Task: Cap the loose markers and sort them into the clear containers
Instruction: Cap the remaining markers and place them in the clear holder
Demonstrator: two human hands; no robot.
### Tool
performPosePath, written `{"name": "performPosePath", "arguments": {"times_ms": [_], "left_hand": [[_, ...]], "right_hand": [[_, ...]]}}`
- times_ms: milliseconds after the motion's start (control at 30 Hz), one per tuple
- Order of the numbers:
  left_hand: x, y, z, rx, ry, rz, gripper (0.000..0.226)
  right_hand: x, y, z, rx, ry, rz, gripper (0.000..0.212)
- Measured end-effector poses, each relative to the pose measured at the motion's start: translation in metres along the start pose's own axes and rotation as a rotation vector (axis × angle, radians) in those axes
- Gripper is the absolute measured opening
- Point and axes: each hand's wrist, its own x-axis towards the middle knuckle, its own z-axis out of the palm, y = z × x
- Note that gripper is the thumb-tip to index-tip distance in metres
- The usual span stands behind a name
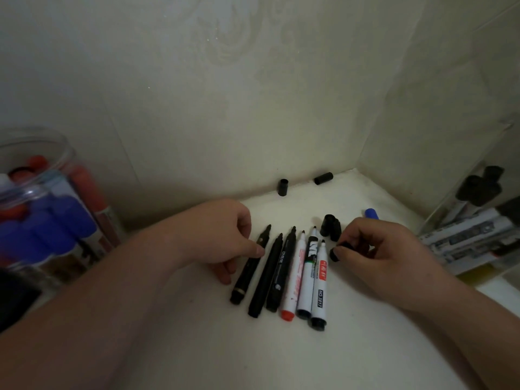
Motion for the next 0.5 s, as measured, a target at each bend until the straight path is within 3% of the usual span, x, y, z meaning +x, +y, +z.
{"name": "performPosePath", "arguments": {"times_ms": [167,367,500], "left_hand": [[-0.0021,0.0015,-0.0006,-0.001,0.029,0.017,0.024],[-0.0060,0.0080,0.0058,0.231,0.076,0.045,0.033],[-0.0041,0.0055,0.0045,0.159,0.069,0.025,0.034]], "right_hand": [[-0.0002,-0.0001,0.0009,0.001,-0.010,-0.021,0.013],[0.0010,0.0021,0.0039,0.098,0.085,-0.026,0.013],[0.0017,0.0039,0.0047,0.160,0.107,-0.015,0.015]]}}
